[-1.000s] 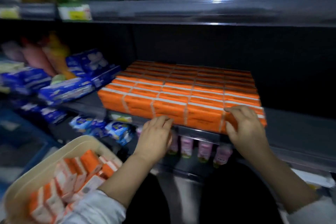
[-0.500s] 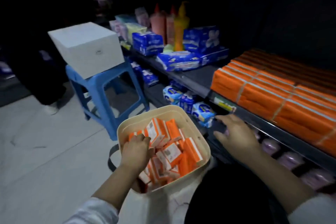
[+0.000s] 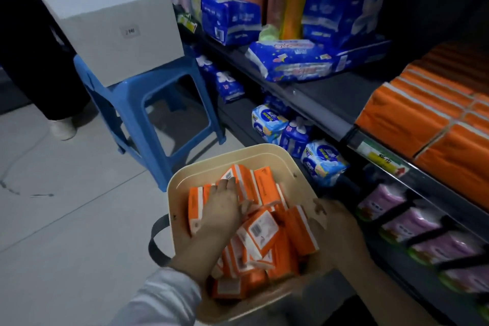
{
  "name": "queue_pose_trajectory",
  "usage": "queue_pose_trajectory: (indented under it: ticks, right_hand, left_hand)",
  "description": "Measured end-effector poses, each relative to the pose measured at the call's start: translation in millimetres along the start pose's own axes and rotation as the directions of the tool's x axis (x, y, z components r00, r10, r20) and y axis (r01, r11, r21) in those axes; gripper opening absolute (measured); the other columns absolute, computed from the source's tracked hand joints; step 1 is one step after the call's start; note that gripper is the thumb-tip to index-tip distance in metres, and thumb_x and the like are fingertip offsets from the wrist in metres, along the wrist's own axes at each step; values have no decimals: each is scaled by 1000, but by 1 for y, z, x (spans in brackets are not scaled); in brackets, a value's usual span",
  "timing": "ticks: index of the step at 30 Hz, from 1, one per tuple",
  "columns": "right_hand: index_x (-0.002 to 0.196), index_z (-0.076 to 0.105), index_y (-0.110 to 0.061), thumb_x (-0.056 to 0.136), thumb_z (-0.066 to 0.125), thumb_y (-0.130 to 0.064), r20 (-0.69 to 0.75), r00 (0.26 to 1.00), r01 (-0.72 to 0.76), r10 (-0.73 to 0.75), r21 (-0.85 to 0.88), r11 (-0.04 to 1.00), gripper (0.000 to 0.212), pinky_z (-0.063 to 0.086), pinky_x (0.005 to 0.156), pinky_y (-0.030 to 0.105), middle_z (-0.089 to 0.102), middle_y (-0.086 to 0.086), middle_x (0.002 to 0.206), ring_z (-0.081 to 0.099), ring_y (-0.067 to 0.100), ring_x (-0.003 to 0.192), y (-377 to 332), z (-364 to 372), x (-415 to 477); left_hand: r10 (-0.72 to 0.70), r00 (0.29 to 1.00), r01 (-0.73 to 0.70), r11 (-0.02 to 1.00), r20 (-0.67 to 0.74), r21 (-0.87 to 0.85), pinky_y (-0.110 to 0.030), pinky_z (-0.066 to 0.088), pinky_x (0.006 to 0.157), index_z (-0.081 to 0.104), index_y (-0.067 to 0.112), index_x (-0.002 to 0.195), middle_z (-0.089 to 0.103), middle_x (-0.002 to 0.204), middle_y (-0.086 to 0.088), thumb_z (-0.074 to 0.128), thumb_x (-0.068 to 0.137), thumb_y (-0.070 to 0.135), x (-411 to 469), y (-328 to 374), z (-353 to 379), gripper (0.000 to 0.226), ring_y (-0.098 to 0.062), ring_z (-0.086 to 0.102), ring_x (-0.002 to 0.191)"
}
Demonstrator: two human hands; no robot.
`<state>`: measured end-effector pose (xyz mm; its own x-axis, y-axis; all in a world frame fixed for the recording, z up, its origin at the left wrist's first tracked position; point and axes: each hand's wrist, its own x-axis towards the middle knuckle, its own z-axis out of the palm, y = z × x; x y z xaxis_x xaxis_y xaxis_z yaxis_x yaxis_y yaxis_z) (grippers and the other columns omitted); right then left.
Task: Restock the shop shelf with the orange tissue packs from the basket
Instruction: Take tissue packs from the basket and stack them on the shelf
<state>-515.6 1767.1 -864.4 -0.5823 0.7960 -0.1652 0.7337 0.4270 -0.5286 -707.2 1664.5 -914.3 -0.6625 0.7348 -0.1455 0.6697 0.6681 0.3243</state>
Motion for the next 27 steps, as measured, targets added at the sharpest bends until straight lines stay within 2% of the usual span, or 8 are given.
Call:
queue_pose_trajectory:
  ticks: [8, 11, 13, 16, 20, 22, 25, 27]
  right_hand:
    - [135, 44, -11, 87, 60, -28, 54, 993, -105, 104, 9, 994, 53, 40, 98, 33, 48, 10, 126, 48, 26, 117, 12, 15, 21]
    - [139, 39, -14, 89, 57, -30, 94, 987, -126, 127, -19, 992, 55, 38, 101, 35, 44, 8, 131, 45, 24, 121, 12, 17, 21]
    - [138, 40, -13, 89, 57, -30, 98, 986, -136, 136, -7, 991, 55, 38, 101, 35, 46, 9, 129, 46, 24, 121, 12, 17, 21]
    - [136, 42, -11, 87, 59, -30, 99, 985, -146, 143, 25, 989, 55, 38, 102, 36, 47, 10, 129, 47, 25, 120, 10, 17, 22]
    - [136, 44, -10, 86, 62, -36, 126, 976, -200, 179, 186, 962, 59, 39, 99, 31, 50, 10, 130, 50, 23, 118, 2, 16, 21]
    - [135, 45, -8, 86, 62, -37, 150, 972, -217, 182, 266, 939, 59, 38, 96, 27, 55, 9, 127, 53, 21, 116, -3, 13, 19]
    - [135, 44, -10, 88, 58, -40, 209, 959, -256, 190, 363, 896, 58, 37, 90, 23, 57, 3, 123, 54, 15, 109, -9, 9, 15]
    - [135, 44, -11, 87, 57, -43, 279, 935, -334, 219, 483, 809, 60, 39, 98, 28, 56, 2, 124, 53, 13, 109, -9, 7, 13]
  left_hand:
    - [-241, 963, 237, 970, 122, 53, -37, 40, 97, 30, -2, 138, 42, 133, -16, 54, 85, 55, 44, 12, 55, 81, -30, 45, 119]
    - [-291, 951, 301, 950, 110, -89, -35, 44, 91, 44, -2, 123, 52, 119, -17, 58, 84, 40, 44, 7, 52, 59, -31, 53, 108]
    - [-338, 937, 350, 908, 92, -229, -30, 44, 78, 53, 0, 110, 60, 105, -13, 63, 82, 31, 38, 1, 37, 43, -29, 59, 98]
    - [-350, 934, 335, 802, 64, -494, -27, 40, 73, 57, 7, 104, 65, 95, -11, 63, 85, 21, 20, -11, 10, 25, -27, 62, 90]
    - [-229, 955, 278, 481, 187, -832, -40, 53, 86, 56, 22, 114, 68, 100, -6, 57, 90, 22, -13, -13, -20, 24, -23, 67, 91]
    - [-133, 951, 310, 366, 280, -878, -43, 54, 88, 57, 23, 116, 69, 100, -6, 53, 93, 23, -24, -10, -24, 24, -24, 69, 91]
    - [-38, 940, 333, 325, 340, -885, -44, 53, 91, 56, 21, 123, 67, 94, -6, 49, 95, 21, -33, -1, -25, 29, -23, 68, 89]
    - [-15, 928, 363, 259, 372, -895, -39, 55, 88, 55, 19, 122, 68, 99, -8, 47, 96, 16, -37, 7, -24, 28, -25, 69, 92]
